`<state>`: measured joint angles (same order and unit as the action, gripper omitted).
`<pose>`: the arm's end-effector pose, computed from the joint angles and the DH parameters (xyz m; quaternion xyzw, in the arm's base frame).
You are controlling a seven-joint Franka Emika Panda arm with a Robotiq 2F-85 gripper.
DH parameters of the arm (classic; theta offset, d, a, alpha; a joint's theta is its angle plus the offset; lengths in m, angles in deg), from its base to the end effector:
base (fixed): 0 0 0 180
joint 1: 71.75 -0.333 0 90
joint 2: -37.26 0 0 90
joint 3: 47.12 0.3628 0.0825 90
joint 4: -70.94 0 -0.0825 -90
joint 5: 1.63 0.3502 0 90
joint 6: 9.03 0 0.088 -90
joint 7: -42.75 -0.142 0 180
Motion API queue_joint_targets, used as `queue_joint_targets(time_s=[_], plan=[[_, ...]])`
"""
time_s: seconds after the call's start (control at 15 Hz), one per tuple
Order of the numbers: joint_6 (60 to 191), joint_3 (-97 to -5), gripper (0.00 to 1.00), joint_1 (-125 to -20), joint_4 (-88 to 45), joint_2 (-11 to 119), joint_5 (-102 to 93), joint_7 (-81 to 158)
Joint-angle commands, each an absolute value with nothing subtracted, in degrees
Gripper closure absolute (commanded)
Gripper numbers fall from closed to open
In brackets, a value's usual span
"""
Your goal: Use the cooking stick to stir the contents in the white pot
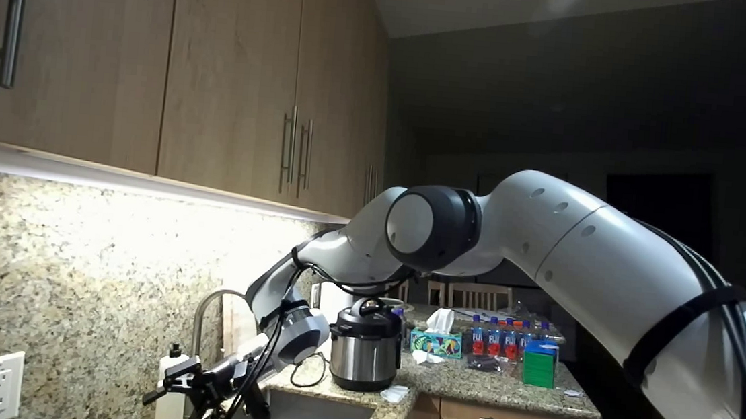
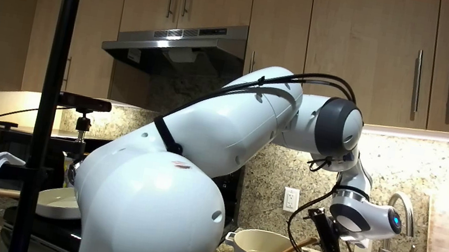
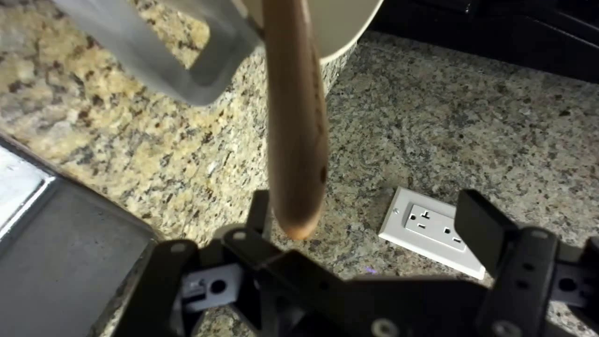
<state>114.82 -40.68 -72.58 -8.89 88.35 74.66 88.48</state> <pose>0.7482 0.1408 0.2262 -0.8486 0.0101 -0.1237 0.5143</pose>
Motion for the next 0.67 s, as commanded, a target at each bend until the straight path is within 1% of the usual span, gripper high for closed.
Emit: queue_joint_targets(time_s=[0.0, 0.33, 0.6], plan=[[115.6, -39.8, 0.00, -71.4, -12.1, 86.9, 76.6, 88.9], [115.3, -39.9, 0.00, -72.1, -14.8, 85.5, 75.7, 89.3], [116.5, -38.6, 0.00, -71.2, -18.6, 85.1, 79.6, 91.3]])
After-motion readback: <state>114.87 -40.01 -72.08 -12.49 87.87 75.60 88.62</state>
